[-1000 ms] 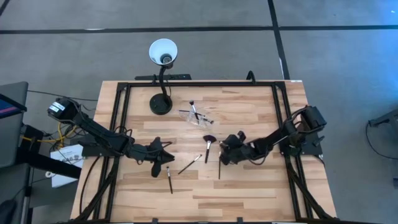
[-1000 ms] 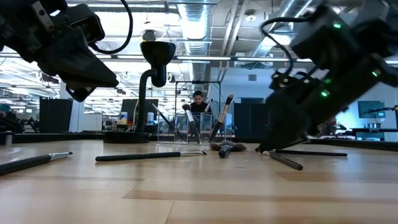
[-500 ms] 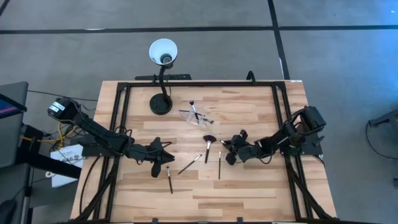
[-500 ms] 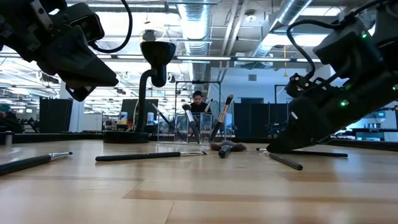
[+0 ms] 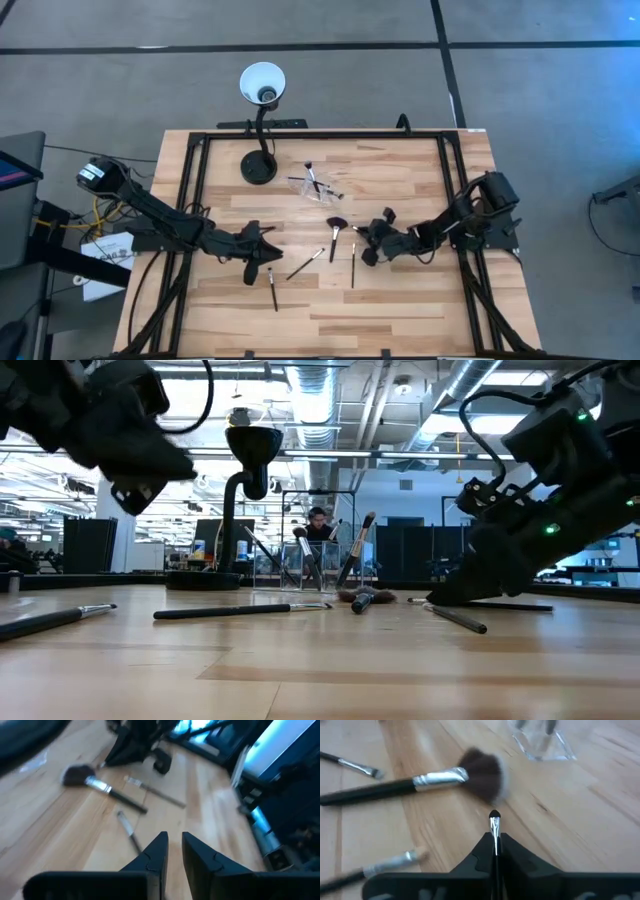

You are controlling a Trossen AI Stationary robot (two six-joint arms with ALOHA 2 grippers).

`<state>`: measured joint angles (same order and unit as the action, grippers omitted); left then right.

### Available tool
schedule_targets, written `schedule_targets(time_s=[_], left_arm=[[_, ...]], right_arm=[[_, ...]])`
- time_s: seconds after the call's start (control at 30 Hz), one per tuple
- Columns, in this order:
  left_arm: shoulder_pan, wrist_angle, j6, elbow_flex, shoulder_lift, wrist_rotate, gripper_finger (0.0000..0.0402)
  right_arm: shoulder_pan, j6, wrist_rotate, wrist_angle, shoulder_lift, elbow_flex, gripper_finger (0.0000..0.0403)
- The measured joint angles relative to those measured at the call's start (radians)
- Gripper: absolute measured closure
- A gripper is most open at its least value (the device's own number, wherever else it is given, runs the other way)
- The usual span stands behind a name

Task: Sort items
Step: Put the eyeshadow brush into the left section of the transparent organizer

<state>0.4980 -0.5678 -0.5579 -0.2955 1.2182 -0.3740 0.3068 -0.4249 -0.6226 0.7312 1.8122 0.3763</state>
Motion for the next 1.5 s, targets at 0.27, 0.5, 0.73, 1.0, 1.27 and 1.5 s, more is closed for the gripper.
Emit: schedule_targets(time_s=[0.27, 0.5, 0.73, 1.0, 1.27, 1.5], left_arm=[[-0.004, -0.117, 0.183, 0.000, 0.027, 0.000, 0.0349], [-0.087, -0.206, 0.211, 0.000, 0.129, 0.000, 0.0340], [-0.181, -0.295, 0.284, 0.000, 0.118, 0.000, 0.0306], [-0.199, -0.442, 0.517, 0.000, -0.004, -0.001, 0.0286], [-0.232, -0.443, 0.528, 0.000, -0.072, 0.008, 0.0295], [-0.234, -0.444, 0.528, 0.000, -0.069, 0.011, 0.0296]], right_arm=[[-0.091, 0.131, 0.149, 0.182, -0.001, 0.124, 0.0392], [-0.150, 0.195, 0.296, 0.194, -0.003, 0.305, 0.0393], [-0.172, 0.298, 0.408, 0.192, -0.005, 0.477, 0.0396], [-0.172, 0.356, 0.423, 0.183, -0.006, 0.529, 0.0388], [-0.172, 0.403, 0.418, 0.190, -0.006, 0.566, 0.0397], [-0.179, 0.433, 0.417, 0.189, -0.007, 0.586, 0.0387]])
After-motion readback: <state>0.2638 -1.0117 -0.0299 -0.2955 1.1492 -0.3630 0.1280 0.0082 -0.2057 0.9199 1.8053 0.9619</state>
